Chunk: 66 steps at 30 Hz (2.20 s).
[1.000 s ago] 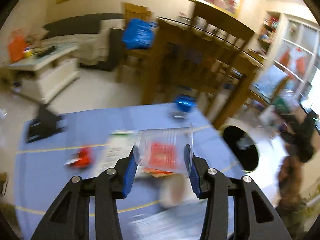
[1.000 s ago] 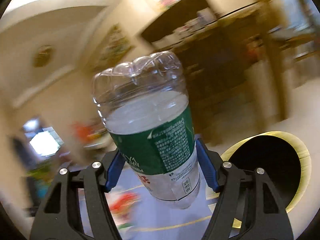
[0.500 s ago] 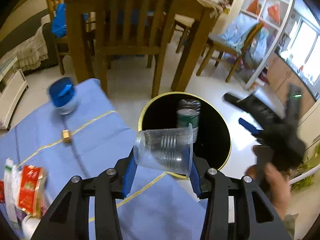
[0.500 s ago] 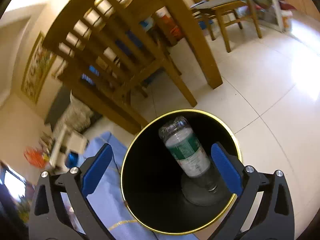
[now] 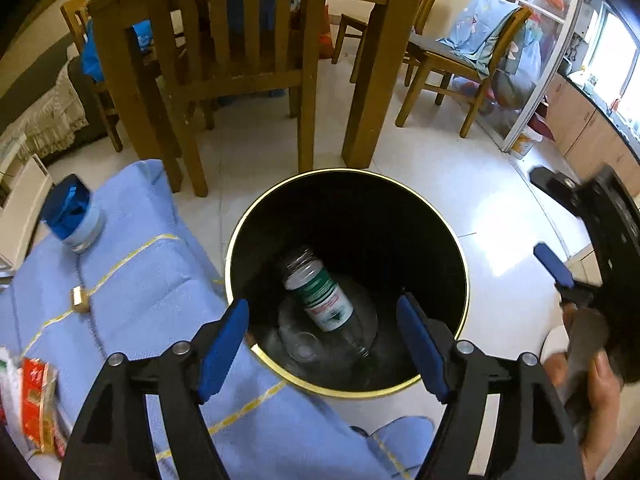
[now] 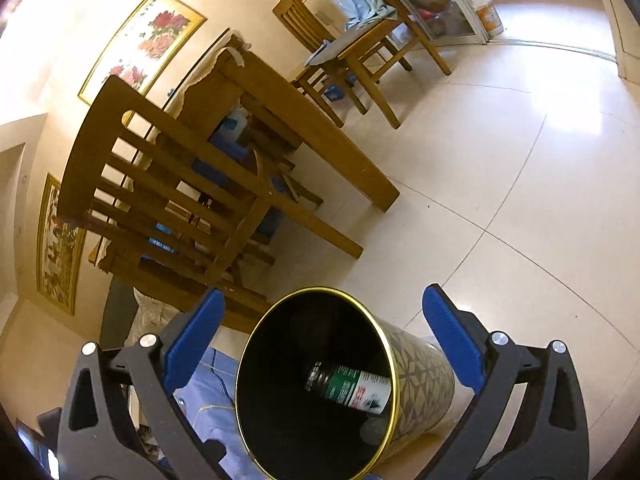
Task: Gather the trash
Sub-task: 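Grasp the white paper cup with the right tool while the left tool grasps the blue mask, then carry the paper cup and mask over the bin and release both tools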
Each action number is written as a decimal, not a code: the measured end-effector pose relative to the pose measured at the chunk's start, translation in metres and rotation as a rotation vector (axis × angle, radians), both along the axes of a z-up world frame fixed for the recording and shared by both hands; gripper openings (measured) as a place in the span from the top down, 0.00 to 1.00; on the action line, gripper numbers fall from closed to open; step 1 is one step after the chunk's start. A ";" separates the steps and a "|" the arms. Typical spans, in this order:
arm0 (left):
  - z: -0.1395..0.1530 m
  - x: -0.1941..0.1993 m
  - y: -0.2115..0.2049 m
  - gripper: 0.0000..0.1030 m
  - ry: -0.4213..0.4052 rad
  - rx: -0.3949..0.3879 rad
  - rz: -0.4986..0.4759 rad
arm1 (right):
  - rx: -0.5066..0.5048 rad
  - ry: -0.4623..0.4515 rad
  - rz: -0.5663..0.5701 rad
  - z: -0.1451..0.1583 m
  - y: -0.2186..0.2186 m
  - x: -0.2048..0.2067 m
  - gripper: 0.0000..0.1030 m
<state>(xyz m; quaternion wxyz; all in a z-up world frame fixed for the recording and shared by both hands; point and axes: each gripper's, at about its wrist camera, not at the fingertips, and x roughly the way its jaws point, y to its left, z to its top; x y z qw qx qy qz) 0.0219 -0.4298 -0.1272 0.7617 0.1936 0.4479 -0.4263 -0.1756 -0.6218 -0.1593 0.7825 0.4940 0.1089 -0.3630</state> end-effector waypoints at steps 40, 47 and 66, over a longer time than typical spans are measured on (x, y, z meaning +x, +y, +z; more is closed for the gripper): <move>-0.019 0.014 0.496 0.06 -0.013 -0.215 0.588 | -0.814 0.455 1.708 0.014 0.471 0.181 0.11; -0.022 0.001 0.502 0.06 0.021 -0.219 0.570 | -0.787 0.518 1.776 0.003 0.485 0.180 0.48; -0.026 0.014 0.460 0.90 -0.090 0.018 0.644 | -0.521 0.102 1.458 0.065 0.374 0.145 0.46</move>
